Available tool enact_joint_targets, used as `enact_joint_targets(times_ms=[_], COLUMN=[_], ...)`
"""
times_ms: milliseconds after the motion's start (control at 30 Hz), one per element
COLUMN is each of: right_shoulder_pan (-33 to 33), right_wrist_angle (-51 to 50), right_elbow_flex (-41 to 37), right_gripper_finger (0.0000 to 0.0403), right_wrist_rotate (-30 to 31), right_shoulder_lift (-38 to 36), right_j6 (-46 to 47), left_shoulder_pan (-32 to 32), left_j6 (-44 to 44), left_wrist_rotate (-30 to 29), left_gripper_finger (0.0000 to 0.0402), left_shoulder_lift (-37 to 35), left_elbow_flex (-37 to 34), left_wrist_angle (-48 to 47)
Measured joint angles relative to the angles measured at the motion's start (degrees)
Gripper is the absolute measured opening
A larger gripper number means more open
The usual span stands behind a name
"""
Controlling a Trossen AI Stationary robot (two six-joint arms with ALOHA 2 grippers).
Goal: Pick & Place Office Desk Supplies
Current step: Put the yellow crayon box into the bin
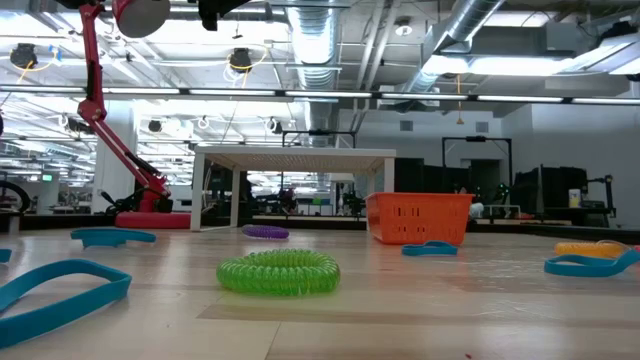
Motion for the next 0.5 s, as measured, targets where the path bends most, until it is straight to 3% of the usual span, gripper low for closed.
enact_joint_targets(times_ms=[200,500], right_shoulder_pan=[-1.2,-2.9], right_wrist_angle=[9.1,14.2], right_elbow_flex=[0.0,0.0], right_gripper_finger=[0.0002,0.0001], right_wrist_rotate=[7.4,4.4], right_shoulder_lift=[0.3,7.0], right_j6=[-3.8,-9.7], left_shoulder_pan=[0.0,0.0], left_j6=[0.0,0.0], left_wrist_rotate=[0.0,0.0], left_gripper_finger=[0.0182,0.0182], left_shoulder_lift=[0.0,0.0], left_elbow_flex=[0.0,0.0], left_wrist_angle=[0.0,0.0])
